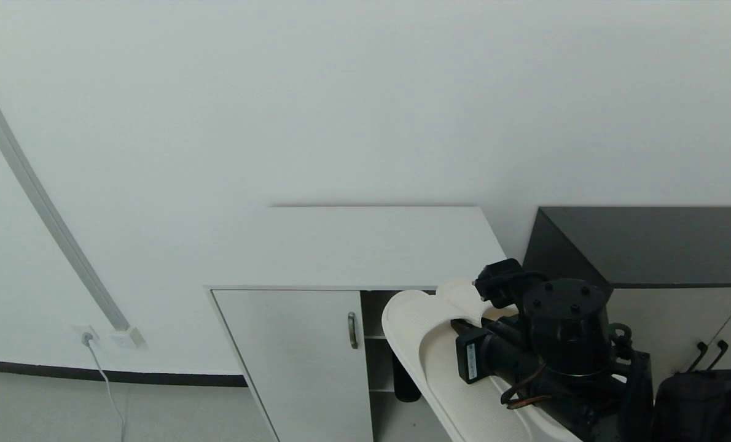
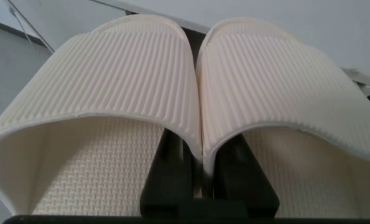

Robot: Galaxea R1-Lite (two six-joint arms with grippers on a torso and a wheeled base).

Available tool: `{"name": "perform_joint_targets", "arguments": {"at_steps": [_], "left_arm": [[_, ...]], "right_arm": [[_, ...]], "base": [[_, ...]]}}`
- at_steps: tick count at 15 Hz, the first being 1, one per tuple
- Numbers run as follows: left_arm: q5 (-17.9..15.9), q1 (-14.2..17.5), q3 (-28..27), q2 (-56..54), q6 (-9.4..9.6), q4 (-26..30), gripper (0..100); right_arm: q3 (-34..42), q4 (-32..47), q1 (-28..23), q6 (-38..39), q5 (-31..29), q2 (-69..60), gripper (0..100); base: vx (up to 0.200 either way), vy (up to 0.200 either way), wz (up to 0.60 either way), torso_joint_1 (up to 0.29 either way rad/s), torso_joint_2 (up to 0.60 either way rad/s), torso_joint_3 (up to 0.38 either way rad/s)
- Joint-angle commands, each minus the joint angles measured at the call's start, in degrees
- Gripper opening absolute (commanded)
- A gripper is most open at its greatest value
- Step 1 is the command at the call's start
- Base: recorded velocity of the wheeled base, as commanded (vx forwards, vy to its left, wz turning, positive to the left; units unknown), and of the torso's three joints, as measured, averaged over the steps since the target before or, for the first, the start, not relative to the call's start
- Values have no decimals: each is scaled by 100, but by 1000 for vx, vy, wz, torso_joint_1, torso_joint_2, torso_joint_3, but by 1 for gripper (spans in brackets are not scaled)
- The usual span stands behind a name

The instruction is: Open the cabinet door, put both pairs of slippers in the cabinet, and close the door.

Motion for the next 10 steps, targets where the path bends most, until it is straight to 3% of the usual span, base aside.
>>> {"name": "perform_joint_targets", "arguments": {"at_steps": [1, 2, 10], "left_arm": [[-6, 1, 1, 7, 5, 0, 0], [-23, 1, 1, 7, 76, 0, 0], [-41, 1, 1, 7, 49, 0, 0]], "right_arm": [[25, -20, -2, 1, -1, 37, 0], [69, -37, -19, 10, 8, 63, 0], [148, -336, -10, -60, 8, 300, 0]], "base": [[0, 0, 0, -173, 388, 217], [0, 0, 0, -178, 383, 212], [0, 0, 0, -215, 516, 298]]}}
